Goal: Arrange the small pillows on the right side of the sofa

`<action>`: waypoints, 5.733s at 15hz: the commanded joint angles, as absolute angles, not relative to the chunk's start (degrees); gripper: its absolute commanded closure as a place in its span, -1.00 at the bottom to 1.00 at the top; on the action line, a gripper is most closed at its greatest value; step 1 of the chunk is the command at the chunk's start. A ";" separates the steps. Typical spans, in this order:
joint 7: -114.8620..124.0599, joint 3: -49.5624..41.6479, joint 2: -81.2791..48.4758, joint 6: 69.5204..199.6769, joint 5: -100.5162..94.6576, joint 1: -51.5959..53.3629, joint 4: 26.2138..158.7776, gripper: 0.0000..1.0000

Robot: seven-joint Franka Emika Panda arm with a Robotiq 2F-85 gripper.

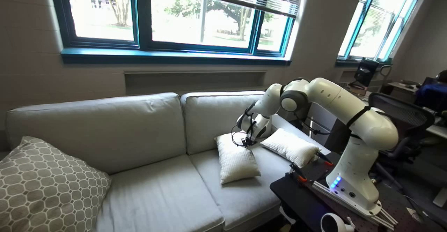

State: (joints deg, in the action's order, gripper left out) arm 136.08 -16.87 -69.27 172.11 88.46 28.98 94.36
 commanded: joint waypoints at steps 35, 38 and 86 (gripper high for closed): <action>122.94 -36.14 -42.37 146.38 46.24 15.23 115.78 0.96; 125.57 -27.77 -42.85 145.12 41.21 5.11 108.28 0.96; 148.40 -12.60 -65.73 161.49 67.49 -13.99 88.80 -0.17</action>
